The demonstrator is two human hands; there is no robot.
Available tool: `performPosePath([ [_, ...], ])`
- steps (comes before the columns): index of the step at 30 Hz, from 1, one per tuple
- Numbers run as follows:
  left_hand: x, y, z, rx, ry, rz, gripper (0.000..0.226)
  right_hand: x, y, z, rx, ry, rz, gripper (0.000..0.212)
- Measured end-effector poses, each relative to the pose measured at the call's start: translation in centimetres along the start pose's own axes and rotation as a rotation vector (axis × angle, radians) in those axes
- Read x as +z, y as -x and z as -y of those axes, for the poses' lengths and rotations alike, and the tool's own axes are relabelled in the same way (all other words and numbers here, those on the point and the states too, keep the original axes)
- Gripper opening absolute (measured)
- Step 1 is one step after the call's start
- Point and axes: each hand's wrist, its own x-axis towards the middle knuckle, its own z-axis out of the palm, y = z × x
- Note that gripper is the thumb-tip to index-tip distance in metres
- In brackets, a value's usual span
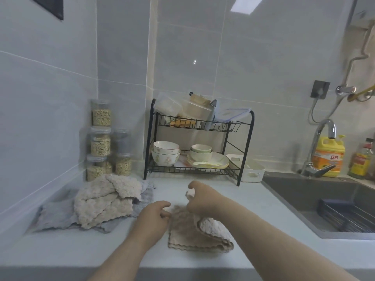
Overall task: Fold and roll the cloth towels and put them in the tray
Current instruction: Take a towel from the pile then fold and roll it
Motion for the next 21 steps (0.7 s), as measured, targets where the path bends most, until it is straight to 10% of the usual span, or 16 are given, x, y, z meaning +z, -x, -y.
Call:
performPosePath([
  [8, 0.0, -0.2, 0.3, 0.027, -0.051, 0.002, 0.027, -0.4, 1.1, -3.5, 0.045, -0.530, -0.098, 0.035],
  [11, 0.1, -0.3, 0.0, 0.009, -0.069, 0.018, 0.022, -0.6, 2.1, -7.2, -0.006, -0.205, -0.382, 0.026],
  [21, 1.7, -1.0, -3.1, -0.131, -0.182, 0.047, 0.064, 2.3, 1.7, -11.6, -0.099, -0.018, -0.305, 0.027],
])
